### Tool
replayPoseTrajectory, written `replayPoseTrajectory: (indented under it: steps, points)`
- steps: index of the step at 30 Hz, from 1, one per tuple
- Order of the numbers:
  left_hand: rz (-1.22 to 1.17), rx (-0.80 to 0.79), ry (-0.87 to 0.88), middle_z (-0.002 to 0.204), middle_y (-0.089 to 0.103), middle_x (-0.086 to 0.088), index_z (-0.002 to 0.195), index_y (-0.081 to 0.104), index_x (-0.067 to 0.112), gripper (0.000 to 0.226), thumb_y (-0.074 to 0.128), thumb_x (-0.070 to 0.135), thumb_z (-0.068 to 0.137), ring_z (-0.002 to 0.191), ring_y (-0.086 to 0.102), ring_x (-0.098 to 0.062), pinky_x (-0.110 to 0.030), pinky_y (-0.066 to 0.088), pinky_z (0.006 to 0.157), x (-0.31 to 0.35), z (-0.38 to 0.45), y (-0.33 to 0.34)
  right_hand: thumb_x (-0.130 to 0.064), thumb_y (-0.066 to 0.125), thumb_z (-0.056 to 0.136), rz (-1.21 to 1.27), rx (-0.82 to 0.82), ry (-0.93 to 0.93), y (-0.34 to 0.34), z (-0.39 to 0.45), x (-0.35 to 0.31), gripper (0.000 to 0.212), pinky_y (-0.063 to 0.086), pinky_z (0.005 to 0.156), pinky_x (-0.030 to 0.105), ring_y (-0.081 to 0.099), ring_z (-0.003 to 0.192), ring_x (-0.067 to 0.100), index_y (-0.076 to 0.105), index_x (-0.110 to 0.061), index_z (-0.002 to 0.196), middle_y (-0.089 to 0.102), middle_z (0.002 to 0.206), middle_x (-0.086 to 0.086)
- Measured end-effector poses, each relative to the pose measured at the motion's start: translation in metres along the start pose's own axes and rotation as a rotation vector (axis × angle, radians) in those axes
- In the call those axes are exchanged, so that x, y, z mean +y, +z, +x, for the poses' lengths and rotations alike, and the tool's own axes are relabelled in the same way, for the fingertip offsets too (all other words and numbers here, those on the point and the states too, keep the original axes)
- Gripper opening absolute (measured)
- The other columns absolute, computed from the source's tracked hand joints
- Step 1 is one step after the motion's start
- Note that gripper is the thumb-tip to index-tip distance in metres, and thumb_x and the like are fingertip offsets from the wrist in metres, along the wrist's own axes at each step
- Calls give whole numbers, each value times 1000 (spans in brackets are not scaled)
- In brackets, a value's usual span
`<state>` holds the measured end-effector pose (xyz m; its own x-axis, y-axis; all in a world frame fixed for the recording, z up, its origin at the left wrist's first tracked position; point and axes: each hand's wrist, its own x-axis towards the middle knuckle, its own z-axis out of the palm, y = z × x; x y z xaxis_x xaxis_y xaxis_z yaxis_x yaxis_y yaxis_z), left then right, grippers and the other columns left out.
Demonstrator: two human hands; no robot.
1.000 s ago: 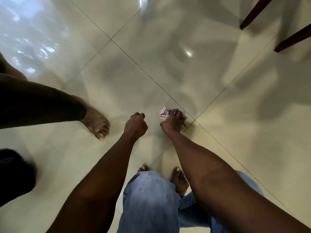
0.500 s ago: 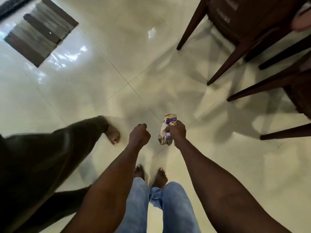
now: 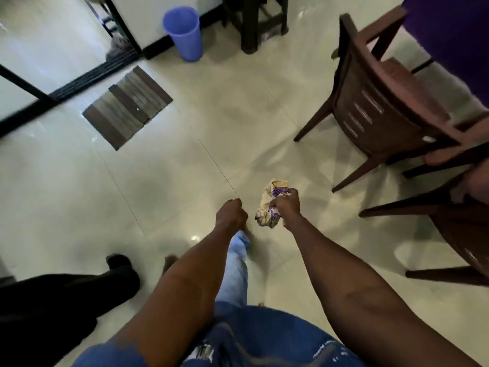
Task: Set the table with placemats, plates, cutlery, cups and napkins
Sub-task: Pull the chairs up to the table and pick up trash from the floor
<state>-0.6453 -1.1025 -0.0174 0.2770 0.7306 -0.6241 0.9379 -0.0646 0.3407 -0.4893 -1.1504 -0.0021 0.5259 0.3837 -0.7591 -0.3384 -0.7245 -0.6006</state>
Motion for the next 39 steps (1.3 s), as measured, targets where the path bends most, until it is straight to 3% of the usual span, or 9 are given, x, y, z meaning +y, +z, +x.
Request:
replayPoseTrajectory:
  steps: [5, 12, 19, 22, 26, 29, 31, 34, 39]
  points:
    - [7, 8, -31, 124, 59, -13, 115, 59, 9, 30, 49, 16, 87, 115, 55, -31, -33, 45, 87, 4, 63, -94, 11, 66, 71, -74, -20, 9, 50, 32, -105, 48, 50, 71, 33, 60, 91, 29, 57, -2, 116, 64, 110, 15]
    - [-43, 100, -74, 118, 62, -12, 109, 62, 11, 28, 48, 14, 85, 108, 59, -32, -32, 46, 82, 42, 180, -228, 3, 66, 64, -27, -113, -82, 115, 98, -254, 37, 55, 72, 37, 62, 82, 28, 59, -9, 99, 66, 93, 9]
    - [0, 164, -74, 114, 64, -12, 104, 61, 10, 25, 45, 12, 84, 101, 61, -32, -32, 46, 78, 77, 316, -327, -25, 75, 22, -27, -200, -139, 198, 310, -337, 88, 60, 59, 41, 71, 80, 33, 61, 1, 104, 70, 93, 16]
    - [-33, 182, -124, 113, 63, -12, 104, 61, 10, 25, 46, 12, 83, 100, 61, -32, -33, 47, 77, 94, 370, -373, -25, 79, 31, -59, -199, -143, 207, 298, -439, 89, 51, 52, 31, 62, 70, 30, 55, 8, 110, 61, 85, 16]
    - [-61, 200, -145, 111, 63, -12, 102, 61, 9, 23, 46, 13, 85, 99, 61, -32, -30, 44, 72, 113, 434, -436, -9, 79, 70, -76, -244, -173, 233, 294, -549, 51, 58, 78, 43, 67, 88, 31, 56, -7, 115, 67, 103, 15]
    - [-86, 242, -158, 106, 63, -13, 95, 59, 8, 17, 46, 13, 84, 98, 60, -35, -30, 42, 70, 111, 473, -476, -20, 81, 68, -158, -260, -255, 267, 325, -599, 51, 51, 92, 40, 66, 99, 28, 67, -16, 117, 70, 102, 3]
    - [-76, 241, -184, 106, 63, -14, 93, 59, 7, 17, 47, 14, 84, 99, 60, -36, -30, 40, 69, 103, 504, -499, -14, 78, 75, -203, -294, -248, 287, 321, -640, 42, 55, 81, 32, 66, 96, 25, 67, -8, 115, 69, 100, 6]
    - [-82, 242, -221, 107, 66, -14, 94, 61, 10, 19, 51, 23, 86, 100, 63, -34, -30, 45, 71, 86, 555, -533, -7, 71, 85, -237, -362, -259, 323, 335, -685, 35, 42, 43, 14, 57, 60, 14, 60, 10, 113, 65, 81, 11]
    - [-52, 176, -204, 114, 64, -11, 104, 62, 11, 24, 54, 24, 86, 104, 62, -30, -33, 49, 78, 49, 649, -610, 3, 64, 86, -174, -387, -178, 408, 368, -758, 22, 40, 37, 16, 52, 34, 6, 56, -3, 66, 59, 50, 1]
